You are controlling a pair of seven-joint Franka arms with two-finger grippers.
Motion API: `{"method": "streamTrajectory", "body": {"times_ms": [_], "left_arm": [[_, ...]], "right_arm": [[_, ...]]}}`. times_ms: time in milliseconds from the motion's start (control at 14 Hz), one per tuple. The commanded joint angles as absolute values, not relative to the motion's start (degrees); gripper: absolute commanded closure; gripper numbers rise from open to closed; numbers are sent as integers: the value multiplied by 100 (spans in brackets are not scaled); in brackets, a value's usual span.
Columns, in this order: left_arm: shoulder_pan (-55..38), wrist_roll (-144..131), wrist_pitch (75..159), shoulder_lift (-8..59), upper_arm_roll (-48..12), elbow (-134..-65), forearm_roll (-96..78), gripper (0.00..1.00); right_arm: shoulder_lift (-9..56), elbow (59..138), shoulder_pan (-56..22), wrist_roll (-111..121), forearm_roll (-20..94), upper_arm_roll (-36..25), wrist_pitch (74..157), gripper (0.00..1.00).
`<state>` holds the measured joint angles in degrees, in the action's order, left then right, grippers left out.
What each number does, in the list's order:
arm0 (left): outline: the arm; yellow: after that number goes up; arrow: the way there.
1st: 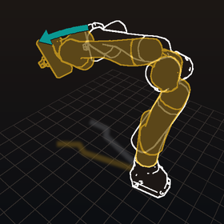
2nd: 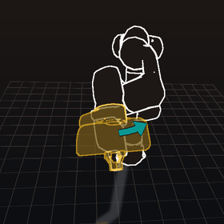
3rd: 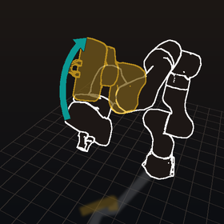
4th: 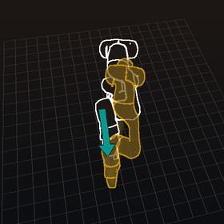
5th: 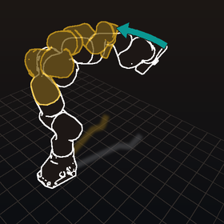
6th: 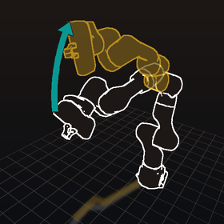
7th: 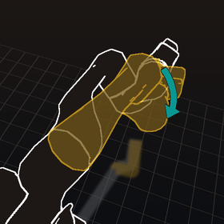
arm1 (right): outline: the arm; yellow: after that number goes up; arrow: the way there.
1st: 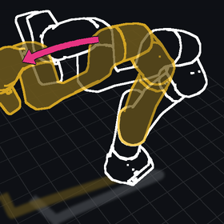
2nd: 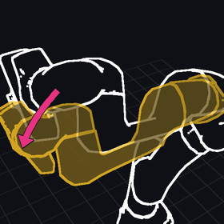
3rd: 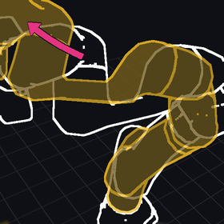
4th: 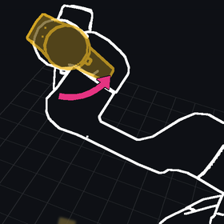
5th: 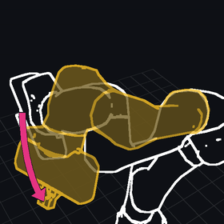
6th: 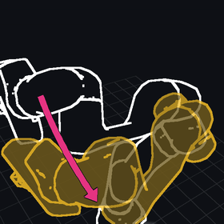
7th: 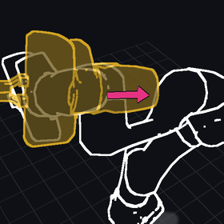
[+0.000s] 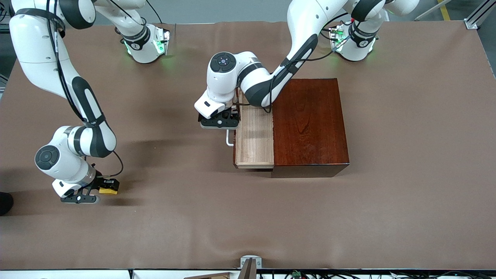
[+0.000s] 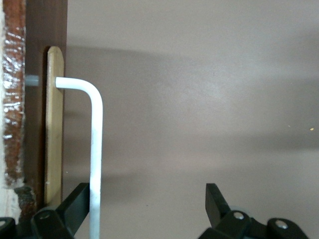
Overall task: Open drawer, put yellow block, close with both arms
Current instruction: 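Pull the drawer open with the left gripper while the right gripper grasps the cube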
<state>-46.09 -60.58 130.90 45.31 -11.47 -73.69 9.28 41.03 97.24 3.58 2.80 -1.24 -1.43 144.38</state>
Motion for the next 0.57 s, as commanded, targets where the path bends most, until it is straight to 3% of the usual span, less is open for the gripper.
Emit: {"method": "streamTrajectory", "body": {"times_ms": [0, 143, 214, 500], "left_arm": [[-4676, -6135, 13001, 4615, -1143, -7172, 782, 0], [-4650, -6143, 12605, 4387, -1081, -7163, 782, 0], [-4615, -6144, 12430, 4273, -1081, -7163, 791, 0], [-4387, -6161, 11665, 3606, -1090, -7163, 765, 0]], "right_arm": [[4131, 9624, 396, 281, -167, -88, 14317, 40], [4131, 9607, 422, 290, -167, -88, 14326, 85], [4131, 9554, 431, 290, -167, -88, 14326, 100], [4044, 9449, 413, 849, -211, -88, 14047, 100]]}}
